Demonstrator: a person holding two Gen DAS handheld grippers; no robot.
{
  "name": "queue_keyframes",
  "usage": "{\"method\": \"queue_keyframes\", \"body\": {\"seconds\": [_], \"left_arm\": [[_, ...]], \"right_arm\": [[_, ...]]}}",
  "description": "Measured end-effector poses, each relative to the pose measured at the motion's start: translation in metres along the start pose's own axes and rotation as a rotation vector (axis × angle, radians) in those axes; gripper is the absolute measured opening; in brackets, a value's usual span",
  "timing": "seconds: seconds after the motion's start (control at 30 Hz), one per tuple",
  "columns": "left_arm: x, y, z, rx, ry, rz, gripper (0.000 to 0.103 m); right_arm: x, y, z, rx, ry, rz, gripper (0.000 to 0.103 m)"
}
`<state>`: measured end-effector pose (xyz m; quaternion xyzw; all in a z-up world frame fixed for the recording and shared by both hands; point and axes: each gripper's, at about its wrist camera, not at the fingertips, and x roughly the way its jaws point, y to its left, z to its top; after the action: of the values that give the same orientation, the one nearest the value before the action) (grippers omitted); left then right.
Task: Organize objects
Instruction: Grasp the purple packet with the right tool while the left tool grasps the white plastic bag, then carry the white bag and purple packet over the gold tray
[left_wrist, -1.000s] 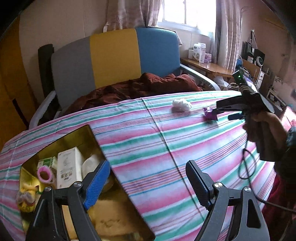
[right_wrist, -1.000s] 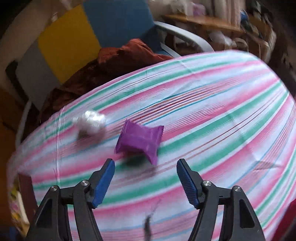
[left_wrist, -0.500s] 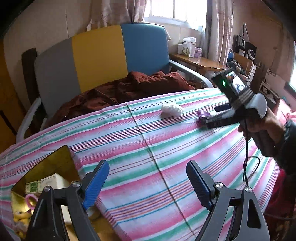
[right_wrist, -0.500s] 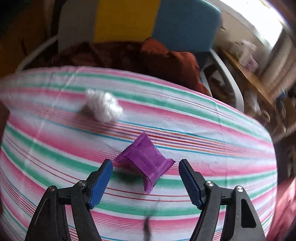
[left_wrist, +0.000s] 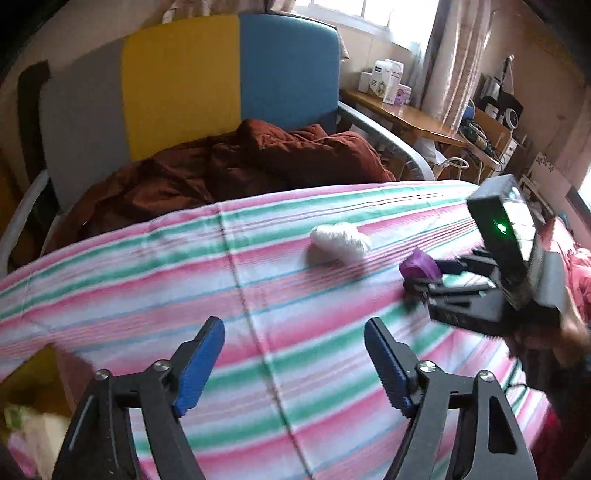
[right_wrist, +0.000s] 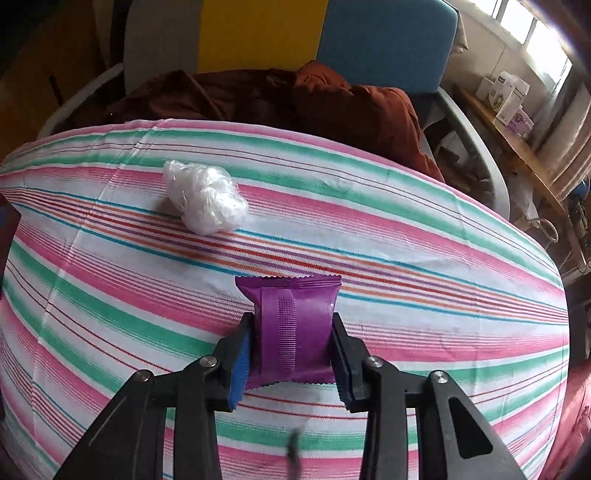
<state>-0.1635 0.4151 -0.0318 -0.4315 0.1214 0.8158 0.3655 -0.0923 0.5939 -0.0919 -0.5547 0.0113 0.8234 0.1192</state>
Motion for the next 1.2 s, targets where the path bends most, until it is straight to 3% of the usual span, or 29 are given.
{"method": "queue_keyframes", "body": {"seconds": [0.2, 0.5, 0.57, 0.6, 0.67, 0.73, 0.93, 1.2], "left_arm": [[0.053, -0.010, 0.032, -0.068, 0.081, -0.047, 0.064], [0.118, -0.012, 0.076, -0.278, 0.120, -0.083, 0.069], [0.130, -0.016, 0.079, -0.279, 0.140, -0.082, 0.063], [0.136, -0.019, 0.079, -0.263, 0.148, -0.064, 0.054], [0.134, -0.024, 0.079, -0.217, 0.120, -0.051, 0.046], [0.131, -0.024, 0.074, -0.205, 0.115, -0.077, 0.044], [0.094, -0.024, 0.025, -0.063, 0.103, -0.008, 0.043], [0.028, -0.010, -0.051, -0.051, 0.114, -0.003, 0.042]], "right_arm": [[-0.005, -0.009, -0.001, 0.047, 0.018, -0.007, 0.037], [-0.009, -0.018, -0.002, 0.084, 0.009, 0.009, 0.038], [-0.011, -0.018, -0.003, 0.084, 0.004, 0.010, 0.038], [-0.012, -0.017, -0.005, 0.082, 0.003, 0.010, 0.038], [-0.014, -0.016, -0.007, 0.079, 0.002, 0.013, 0.038], [-0.013, -0.015, -0.009, 0.076, 0.003, 0.021, 0.038], [-0.016, 0.005, -0.012, 0.017, -0.010, 0.084, 0.038], [0.004, 0.018, -0.005, -0.013, 0.024, 0.079, 0.037]]}}
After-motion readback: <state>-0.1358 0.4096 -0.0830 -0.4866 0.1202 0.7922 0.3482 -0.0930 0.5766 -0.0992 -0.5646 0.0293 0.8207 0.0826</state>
